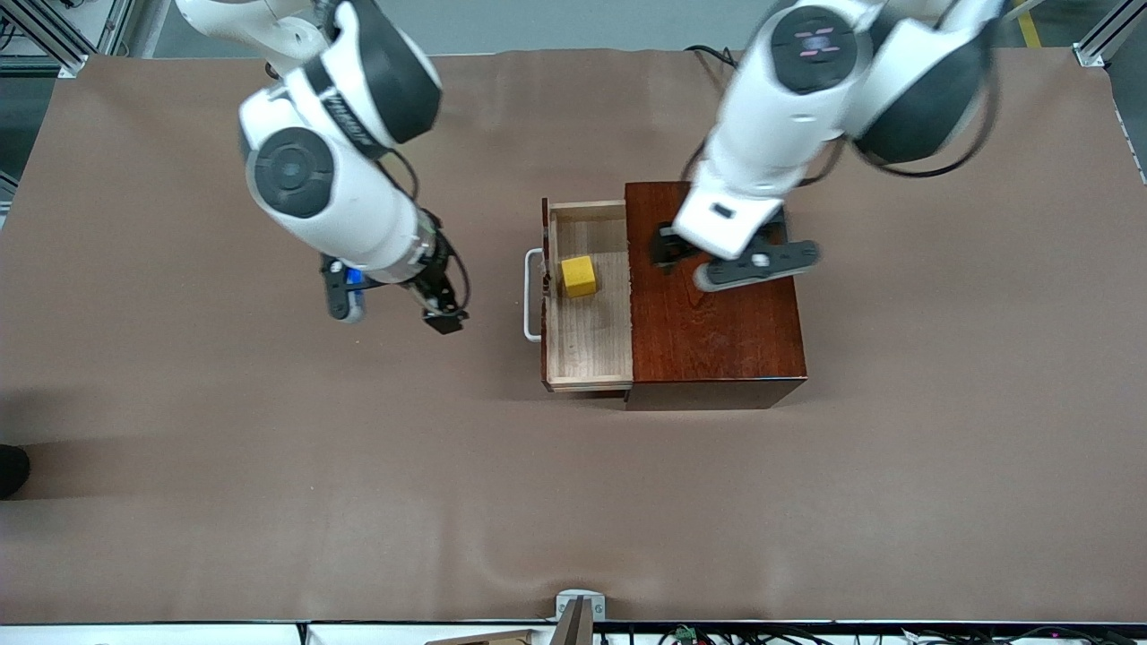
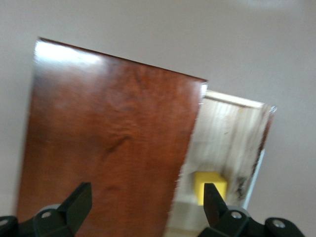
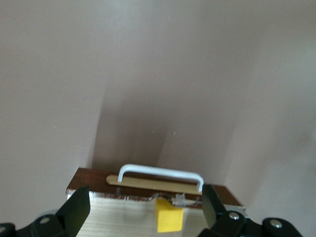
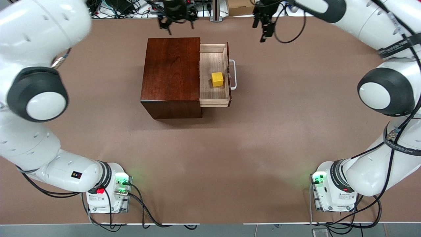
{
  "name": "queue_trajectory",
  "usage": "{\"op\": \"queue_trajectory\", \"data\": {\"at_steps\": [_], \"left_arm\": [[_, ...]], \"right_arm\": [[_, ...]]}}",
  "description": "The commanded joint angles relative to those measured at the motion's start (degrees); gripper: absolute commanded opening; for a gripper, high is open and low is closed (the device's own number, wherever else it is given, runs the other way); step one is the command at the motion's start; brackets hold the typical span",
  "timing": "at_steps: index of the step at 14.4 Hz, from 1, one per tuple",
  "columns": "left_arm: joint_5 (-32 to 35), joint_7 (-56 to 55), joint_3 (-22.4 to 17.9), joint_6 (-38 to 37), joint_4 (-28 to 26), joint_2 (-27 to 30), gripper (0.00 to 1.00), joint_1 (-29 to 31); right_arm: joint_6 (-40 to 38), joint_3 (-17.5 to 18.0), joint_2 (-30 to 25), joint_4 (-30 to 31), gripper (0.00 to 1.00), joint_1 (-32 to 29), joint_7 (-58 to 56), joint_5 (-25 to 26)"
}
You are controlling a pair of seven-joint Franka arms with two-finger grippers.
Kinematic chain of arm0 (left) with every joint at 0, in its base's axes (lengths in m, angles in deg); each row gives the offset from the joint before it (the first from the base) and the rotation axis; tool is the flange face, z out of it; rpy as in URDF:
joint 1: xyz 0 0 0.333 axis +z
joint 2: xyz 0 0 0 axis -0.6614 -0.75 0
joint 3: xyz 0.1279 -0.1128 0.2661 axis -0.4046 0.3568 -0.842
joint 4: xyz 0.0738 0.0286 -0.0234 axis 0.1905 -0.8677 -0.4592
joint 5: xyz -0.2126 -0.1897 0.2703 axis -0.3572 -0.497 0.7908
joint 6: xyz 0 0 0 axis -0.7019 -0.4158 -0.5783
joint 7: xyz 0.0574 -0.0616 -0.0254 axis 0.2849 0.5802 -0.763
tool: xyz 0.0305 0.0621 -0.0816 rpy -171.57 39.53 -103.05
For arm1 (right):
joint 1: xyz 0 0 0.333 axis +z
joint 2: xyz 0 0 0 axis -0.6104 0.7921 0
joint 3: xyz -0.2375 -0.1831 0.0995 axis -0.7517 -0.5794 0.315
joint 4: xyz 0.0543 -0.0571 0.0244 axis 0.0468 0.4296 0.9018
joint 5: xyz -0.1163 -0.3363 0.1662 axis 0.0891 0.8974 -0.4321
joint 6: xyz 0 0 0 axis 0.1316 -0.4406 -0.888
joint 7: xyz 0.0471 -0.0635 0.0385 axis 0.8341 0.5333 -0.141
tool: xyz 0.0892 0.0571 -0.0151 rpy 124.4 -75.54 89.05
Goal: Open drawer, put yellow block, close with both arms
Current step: 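Withdraw the right gripper while the left gripper reaches the drawer front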
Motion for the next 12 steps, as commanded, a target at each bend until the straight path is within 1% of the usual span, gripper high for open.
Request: {"op": "queue_trajectory", "data": {"at_steps": [1, 4, 6, 8, 9, 11, 12], "left_arm": [[4.0, -10.9, -0.8, 0.8, 8.3, -7.9, 1.0, -5.7], [6.2, -22.1, -0.9, 7.9, 8.3, -11.0, 1.0, -9.1], [7.7, -27.7, -2.3, 12.2, 8.6, -13.3, 1.0, -12.8], [7.9, -32.5, -6.5, 15.3, 9.8, -15.3, 1.0, -18.2], [7.9, -34.6, -9.3, 16.4, 11.2, -16.9, 1.0, -21.4], [7.8, -39.3, -16.4, 18.2, 14.1, -20.9, 1.0, -29.1], [7.8, -41.4, -19.3, 20.2, 15.3, -22.0, 1.0, -32.3]], "right_arm": [[-2.7, 0.7, -2.4, 0.7, 1.0, -2.9, -5.8, -0.9], [-3.9, 0.6, -3.6, 0.1, 1.0, -5.6, -9.8, -0.9], [-7.2, 0.6, -3.6, -1.6, 1.0, -7.4, -14.2, -0.9], [-9.4, 0.6, -3.6, -3.3, 1.0, -9.1, -18.3, -0.8], [-9.8, 0.6, -3.6, -3.4, 1.0, -10.1, -19.8, -0.7], [-10.8, 0.5, -3.8, -3.7, 1.0, -11.8, -24.4, -0.5], [-11.5, 0.5, -4.2, -3.9, 1.0, -12.5, -27.3, -0.3]]}}
